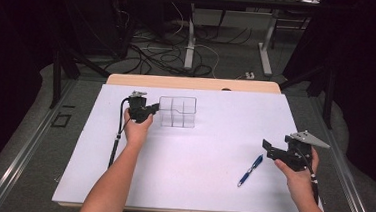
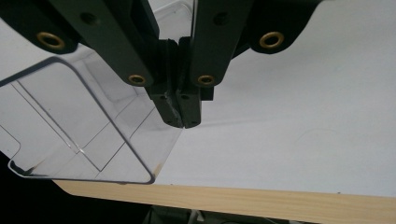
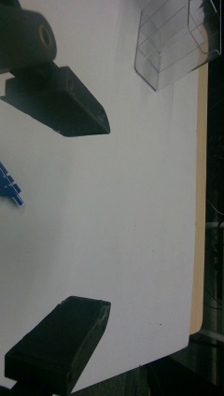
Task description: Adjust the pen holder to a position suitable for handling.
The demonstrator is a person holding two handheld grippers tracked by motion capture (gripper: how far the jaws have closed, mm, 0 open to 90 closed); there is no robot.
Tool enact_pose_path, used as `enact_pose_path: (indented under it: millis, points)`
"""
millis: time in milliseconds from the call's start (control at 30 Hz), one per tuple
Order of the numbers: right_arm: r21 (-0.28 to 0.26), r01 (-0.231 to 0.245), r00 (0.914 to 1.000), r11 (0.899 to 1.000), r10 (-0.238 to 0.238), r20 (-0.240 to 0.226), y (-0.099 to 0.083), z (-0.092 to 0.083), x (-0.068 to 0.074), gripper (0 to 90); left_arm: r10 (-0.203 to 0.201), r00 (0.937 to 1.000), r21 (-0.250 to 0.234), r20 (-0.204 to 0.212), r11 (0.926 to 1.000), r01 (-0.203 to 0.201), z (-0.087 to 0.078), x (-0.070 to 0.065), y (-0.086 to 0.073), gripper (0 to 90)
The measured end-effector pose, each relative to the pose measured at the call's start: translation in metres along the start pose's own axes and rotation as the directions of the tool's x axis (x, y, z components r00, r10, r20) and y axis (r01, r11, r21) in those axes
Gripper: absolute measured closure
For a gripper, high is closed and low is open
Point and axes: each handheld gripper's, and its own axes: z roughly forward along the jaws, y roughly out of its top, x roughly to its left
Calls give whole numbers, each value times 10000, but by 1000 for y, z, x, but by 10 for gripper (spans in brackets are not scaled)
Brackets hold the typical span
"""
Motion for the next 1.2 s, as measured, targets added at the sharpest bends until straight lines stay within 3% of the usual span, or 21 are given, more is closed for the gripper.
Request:
enact_pose_path:
  millis: [333,933,1000,1200]
  points:
    - [34,9,10000,10000,-9,-57,0,0,-1,122,277,9993,184,244,9994,-281,13,-23,2,898]
    - [38,99,9999,9999,-98,-97,0,0,-1,123,328,9984,292,453,9990,-341,23,-39,2,898]
    - [-223,64,10000,9997,-64,9,-1,3,0,123,339,9982,320,492,9989,-355,23,-40,1,898]
    - [4,137,9999,9999,-137,-76,0,1,-1,124,347,9984,348,454,9987,-363,23,-42,2,896]
